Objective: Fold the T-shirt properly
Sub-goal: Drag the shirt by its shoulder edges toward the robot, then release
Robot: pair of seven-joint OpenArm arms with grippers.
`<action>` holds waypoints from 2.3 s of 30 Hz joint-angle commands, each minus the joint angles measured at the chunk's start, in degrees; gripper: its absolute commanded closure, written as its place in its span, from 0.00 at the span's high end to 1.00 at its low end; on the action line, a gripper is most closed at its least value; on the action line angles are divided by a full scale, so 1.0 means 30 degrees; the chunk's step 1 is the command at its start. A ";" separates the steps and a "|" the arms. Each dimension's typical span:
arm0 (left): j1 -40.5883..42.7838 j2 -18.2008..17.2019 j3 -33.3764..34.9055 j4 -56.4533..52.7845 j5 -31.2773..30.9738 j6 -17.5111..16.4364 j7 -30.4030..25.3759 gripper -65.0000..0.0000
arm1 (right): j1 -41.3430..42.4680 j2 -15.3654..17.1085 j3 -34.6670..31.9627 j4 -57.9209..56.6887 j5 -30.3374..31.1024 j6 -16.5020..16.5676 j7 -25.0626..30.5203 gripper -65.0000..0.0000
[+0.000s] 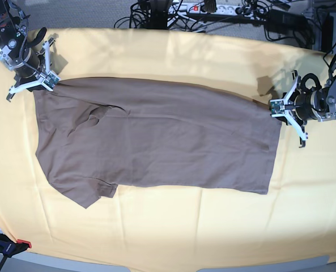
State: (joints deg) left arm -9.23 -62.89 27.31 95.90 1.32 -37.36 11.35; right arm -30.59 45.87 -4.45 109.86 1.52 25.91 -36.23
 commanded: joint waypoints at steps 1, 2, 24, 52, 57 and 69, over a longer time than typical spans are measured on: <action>-0.0321 -0.0466 -0.0248 0.0153 -0.0102 0.0160 -0.0197 0.00 | 0.0022 0.0328 0.0109 0.0131 -0.0029 0.0000 -0.0138 0.08; -0.0328 -0.0466 -0.0248 0.0153 -0.0102 0.0160 -0.0197 0.00 | 0.0080 0.0328 0.0109 0.0131 -0.0029 -0.0007 -0.0182 0.00; 0.1107 -0.5158 -0.0240 0.4335 -0.2980 -0.0879 -0.0204 0.00 | 0.0517 0.4510 0.0124 0.1501 0.4991 0.2441 -0.5501 0.00; 0.4772 -0.6732 -0.0240 0.6929 -0.4634 -0.0879 0.1377 0.00 | -0.1027 0.5078 0.0117 0.1596 1.0659 0.3526 -1.0018 0.00; 0.4823 -0.7053 -0.0240 0.6929 -0.4911 -0.0879 0.1377 0.00 | -0.1027 0.5085 0.0124 0.1596 1.0652 0.3592 -1.0025 0.00; 0.4816 -0.7461 -0.0240 0.6965 -0.6200 -0.0879 0.1406 0.10 | -0.1013 0.5085 0.0124 0.1596 1.0928 0.3599 -1.0258 0.23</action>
State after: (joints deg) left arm 5.72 -83.66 27.31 116.33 -16.78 -39.92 15.73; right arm -33.67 59.68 -4.67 114.13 34.54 36.53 -65.82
